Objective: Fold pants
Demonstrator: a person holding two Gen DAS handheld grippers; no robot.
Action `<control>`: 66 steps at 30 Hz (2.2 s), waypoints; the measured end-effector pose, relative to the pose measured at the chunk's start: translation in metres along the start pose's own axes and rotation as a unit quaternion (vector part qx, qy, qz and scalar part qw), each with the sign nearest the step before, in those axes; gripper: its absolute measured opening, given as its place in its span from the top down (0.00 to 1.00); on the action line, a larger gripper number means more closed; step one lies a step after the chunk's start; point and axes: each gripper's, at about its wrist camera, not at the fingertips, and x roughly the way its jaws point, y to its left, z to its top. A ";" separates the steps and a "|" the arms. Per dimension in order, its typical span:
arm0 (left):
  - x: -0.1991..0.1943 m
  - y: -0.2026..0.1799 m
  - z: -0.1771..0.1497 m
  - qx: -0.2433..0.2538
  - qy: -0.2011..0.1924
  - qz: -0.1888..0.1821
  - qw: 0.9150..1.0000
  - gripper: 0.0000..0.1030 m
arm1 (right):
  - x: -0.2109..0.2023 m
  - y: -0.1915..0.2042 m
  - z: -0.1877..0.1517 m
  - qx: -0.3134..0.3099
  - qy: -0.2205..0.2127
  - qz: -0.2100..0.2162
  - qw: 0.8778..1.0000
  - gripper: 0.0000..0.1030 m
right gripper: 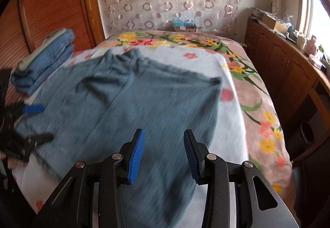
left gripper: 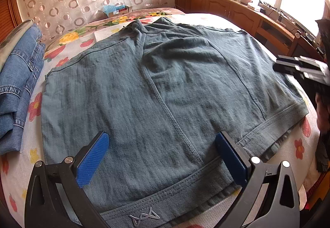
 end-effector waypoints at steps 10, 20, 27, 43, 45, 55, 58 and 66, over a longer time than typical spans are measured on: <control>-0.025 -0.001 -0.011 0.004 -0.025 -0.016 1.000 0.06 | -0.031 0.000 -0.047 0.026 -0.017 -0.003 1.000 0.50; -0.043 -0.040 -0.026 0.050 -0.033 -0.080 0.995 0.37 | -0.046 0.009 -0.059 0.045 -0.024 -0.002 0.999 0.50; -0.041 -0.053 -0.032 0.069 -0.032 -0.101 0.992 0.52 | -0.048 0.011 -0.060 0.045 -0.026 0.001 0.999 0.50; -0.040 -0.055 -0.033 0.082 -0.040 -0.107 0.990 0.98 | -0.042 0.004 -0.066 0.060 -0.021 0.003 0.998 0.50; -0.043 -0.053 -0.032 0.075 -0.047 -0.102 0.991 0.98 | -0.043 0.004 -0.067 0.061 -0.021 0.003 0.998 0.50; -0.039 -0.060 -0.023 0.092 -0.030 -0.100 0.990 0.60 | -0.044 0.000 -0.070 0.069 -0.020 0.002 0.997 0.50; -0.032 -0.065 -0.023 0.104 -0.023 -0.091 0.990 0.60 | -0.045 -0.001 -0.072 0.072 -0.019 0.002 0.997 0.50; -0.030 -0.070 -0.023 0.126 -0.041 -0.085 0.988 0.77 | -0.046 -0.002 -0.072 0.077 -0.022 0.002 0.997 0.50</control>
